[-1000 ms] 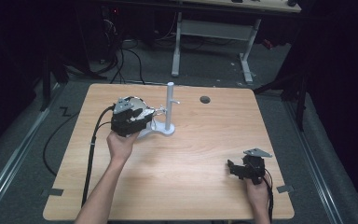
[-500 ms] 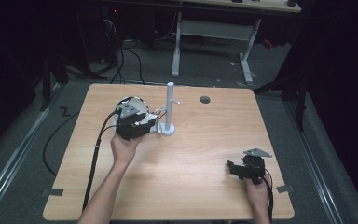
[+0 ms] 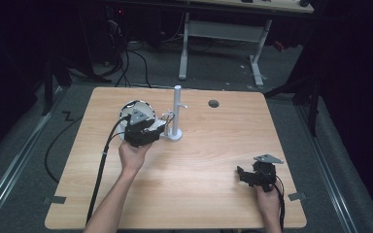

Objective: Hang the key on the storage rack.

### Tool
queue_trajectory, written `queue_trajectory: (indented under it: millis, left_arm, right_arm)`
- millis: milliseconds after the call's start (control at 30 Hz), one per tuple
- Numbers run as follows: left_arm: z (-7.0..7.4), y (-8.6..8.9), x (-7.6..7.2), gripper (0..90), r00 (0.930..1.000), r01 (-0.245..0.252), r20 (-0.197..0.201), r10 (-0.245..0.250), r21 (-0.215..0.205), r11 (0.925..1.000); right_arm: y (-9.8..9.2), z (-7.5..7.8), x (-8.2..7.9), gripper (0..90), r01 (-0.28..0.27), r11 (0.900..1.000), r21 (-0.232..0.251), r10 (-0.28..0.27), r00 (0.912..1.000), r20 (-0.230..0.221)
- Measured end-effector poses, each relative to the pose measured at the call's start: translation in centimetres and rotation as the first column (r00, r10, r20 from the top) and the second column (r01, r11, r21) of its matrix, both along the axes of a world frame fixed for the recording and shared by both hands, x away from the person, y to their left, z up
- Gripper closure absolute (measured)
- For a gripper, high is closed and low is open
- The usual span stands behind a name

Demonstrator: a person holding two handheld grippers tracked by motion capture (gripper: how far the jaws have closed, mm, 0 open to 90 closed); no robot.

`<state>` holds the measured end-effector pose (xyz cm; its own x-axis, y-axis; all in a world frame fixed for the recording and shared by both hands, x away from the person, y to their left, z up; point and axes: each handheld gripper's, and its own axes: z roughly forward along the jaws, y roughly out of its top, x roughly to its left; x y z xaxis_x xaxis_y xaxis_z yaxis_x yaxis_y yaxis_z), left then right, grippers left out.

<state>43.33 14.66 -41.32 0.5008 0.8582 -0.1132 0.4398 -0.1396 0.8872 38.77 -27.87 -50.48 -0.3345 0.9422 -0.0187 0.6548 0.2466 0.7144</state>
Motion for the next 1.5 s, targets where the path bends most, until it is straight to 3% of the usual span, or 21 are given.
queue_trajectory:
  millis: [1000, 1133, 1500]
  left_arm:
    - [-2.8, -1.2, 0.8, 49.9, 0.9969, 0.021, -0.078, -0.015, 0.069, 0.9974]
    - [-3.0, -1.0, 0.9, 49.8, 0.9958, 0.009, -0.091, -0.004, 0.05, 0.9987]
    - [-3.6, -0.8, 1.2, 49.5, 0.9926, 0.005, -0.122, 0.001, 0.048, 0.9988]
  right_arm:
    - [0.0, 0.0, 0.0, 14.0, 0.001, 1.0, 0.0, -0.001, 1.0, -0.001]
    - [0.0, 0.0, 0.0, 14.0, 0.001, 1.0, 0.0, -0.001, 1.0, -0.001]
    - [0.0, 0.0, 0.0, 14.0, 0.0, 1.0, 0.001, 0.0, 1.0, -0.001]
